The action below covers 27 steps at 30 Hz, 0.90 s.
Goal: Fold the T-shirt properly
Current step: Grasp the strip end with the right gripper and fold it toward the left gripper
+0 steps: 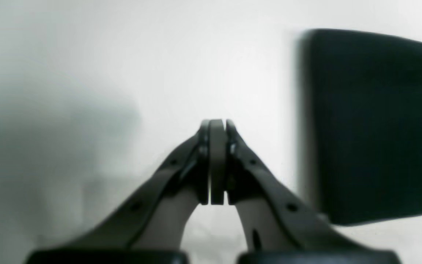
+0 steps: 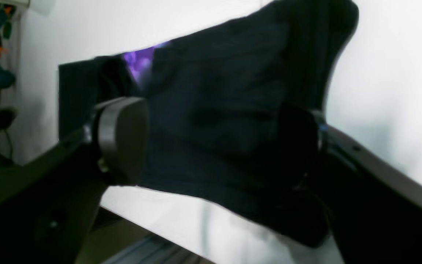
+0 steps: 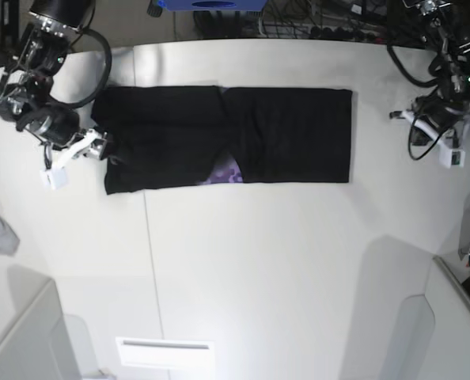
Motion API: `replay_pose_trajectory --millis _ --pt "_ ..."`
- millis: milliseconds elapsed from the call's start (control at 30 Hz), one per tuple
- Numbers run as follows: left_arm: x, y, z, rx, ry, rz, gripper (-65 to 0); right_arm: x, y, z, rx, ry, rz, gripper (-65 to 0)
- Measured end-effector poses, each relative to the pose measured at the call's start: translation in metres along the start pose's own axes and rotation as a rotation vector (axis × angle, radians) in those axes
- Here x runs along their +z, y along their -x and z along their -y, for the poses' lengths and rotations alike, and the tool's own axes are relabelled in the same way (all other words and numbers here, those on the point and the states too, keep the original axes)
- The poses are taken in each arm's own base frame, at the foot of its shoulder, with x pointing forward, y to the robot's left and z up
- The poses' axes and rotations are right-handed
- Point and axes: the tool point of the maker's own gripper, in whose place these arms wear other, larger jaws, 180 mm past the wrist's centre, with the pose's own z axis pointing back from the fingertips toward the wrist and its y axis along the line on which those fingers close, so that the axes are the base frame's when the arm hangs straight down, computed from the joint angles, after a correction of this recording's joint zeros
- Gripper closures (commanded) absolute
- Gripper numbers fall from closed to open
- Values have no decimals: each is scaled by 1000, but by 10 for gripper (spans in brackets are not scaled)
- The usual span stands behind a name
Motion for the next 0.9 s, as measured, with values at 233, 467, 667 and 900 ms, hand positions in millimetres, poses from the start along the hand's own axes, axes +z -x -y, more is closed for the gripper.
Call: replay_pose_trajectory --millis 233,467,667,900 --pt "-4 80 -38 78 -9 -112 0 -18 1 38 -4 145 -63 -488" --pt "-20 78 -23 71 34 -120 0 -30 21 56 68 172 -151 -486" --pt "-42 61 25 21 162 -89 0 -47 27 37 122 115 -154 -482" --pt "-65 47 80 49 245 -70 0 -50 31 33 132 102 -163 -447"
